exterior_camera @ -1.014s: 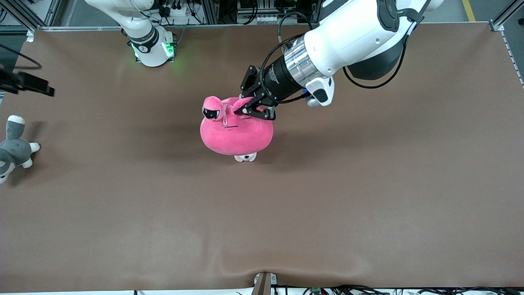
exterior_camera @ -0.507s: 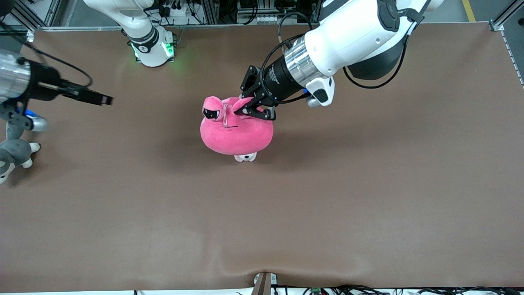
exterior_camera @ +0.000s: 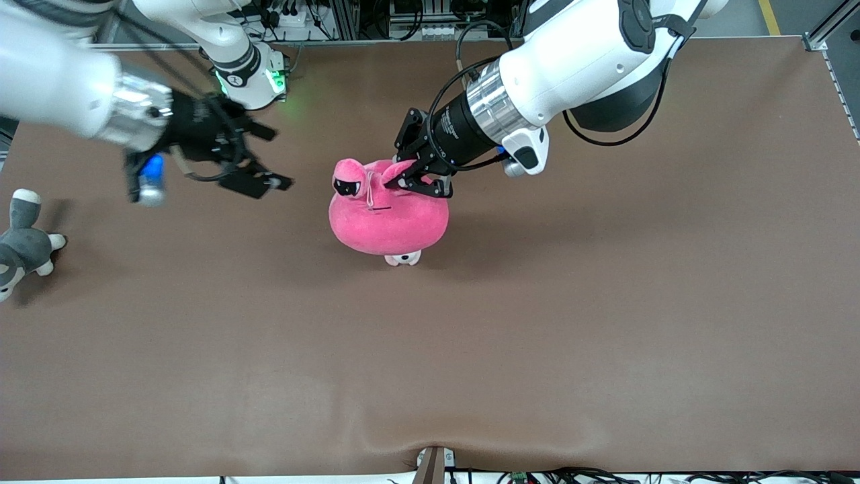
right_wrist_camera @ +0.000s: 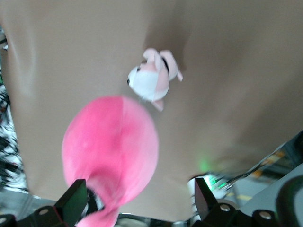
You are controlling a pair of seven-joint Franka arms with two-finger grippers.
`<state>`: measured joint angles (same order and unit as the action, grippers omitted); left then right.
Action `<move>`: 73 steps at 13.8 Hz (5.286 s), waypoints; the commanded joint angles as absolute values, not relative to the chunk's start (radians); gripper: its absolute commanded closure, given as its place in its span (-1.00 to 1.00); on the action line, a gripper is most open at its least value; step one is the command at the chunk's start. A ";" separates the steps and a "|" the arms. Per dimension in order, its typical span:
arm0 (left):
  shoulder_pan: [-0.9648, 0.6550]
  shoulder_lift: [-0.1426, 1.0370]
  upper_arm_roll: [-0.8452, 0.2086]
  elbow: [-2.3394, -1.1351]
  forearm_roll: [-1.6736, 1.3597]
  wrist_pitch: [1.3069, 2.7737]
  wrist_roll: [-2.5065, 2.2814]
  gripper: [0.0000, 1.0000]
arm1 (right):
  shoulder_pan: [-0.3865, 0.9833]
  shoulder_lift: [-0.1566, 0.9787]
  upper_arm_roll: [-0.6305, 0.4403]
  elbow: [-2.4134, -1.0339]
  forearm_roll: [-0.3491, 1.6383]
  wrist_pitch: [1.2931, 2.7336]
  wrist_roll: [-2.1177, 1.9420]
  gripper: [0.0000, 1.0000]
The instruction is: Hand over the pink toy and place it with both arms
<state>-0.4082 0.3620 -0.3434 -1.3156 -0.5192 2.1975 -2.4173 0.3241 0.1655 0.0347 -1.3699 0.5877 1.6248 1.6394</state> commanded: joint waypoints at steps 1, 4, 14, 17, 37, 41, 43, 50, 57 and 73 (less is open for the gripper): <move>-0.426 0.371 -0.337 -1.292 -0.497 2.206 -2.451 1.00 | 0.411 0.190 0.023 -1.356 0.595 1.739 1.874 -1.00; -0.426 0.371 -0.337 -1.292 -0.495 2.206 -2.451 1.00 | 0.431 0.233 0.023 -1.354 0.572 1.799 1.928 -0.55; -0.416 0.361 -0.337 -1.293 -0.474 2.198 -2.448 -0.15 | 0.433 0.273 0.021 -1.338 0.431 1.792 1.908 1.00; -0.399 0.338 -0.339 -1.293 -0.373 2.166 -2.442 -1.00 | 0.365 0.299 0.020 -1.339 0.446 1.790 1.842 1.00; 0.219 0.173 -0.337 -1.298 -0.018 1.503 -0.727 -1.00 | -0.357 0.640 0.020 -1.482 0.342 1.582 0.476 -0.99; 0.302 0.173 -0.336 -1.298 -0.005 1.467 -0.559 -1.00 | -0.293 0.630 0.034 -1.081 0.224 1.257 0.468 -1.00; 0.296 0.173 -0.350 -1.298 0.066 1.462 -0.500 -1.00 | -0.238 0.573 0.031 -1.023 0.218 1.178 0.475 -1.00; 0.275 0.135 -0.384 -1.302 0.078 1.414 -0.385 -1.00 | -0.172 0.198 0.046 -1.083 0.119 1.040 0.099 -1.00; -0.142 -0.067 -0.013 -1.524 0.094 1.407 -0.190 -1.00 | -0.041 -0.181 0.051 -1.632 -0.011 1.376 0.017 -1.00; -0.023 -0.143 -0.060 -1.598 0.071 1.413 -0.172 -1.00 | -0.067 -0.114 0.038 -1.525 -0.014 1.451 -0.006 -1.00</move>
<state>-0.0373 -0.1648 -0.0460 -1.6391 0.0721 1.4426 -0.1916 -0.0589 -0.1256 0.0311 -1.5528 0.0013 1.4637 0.0038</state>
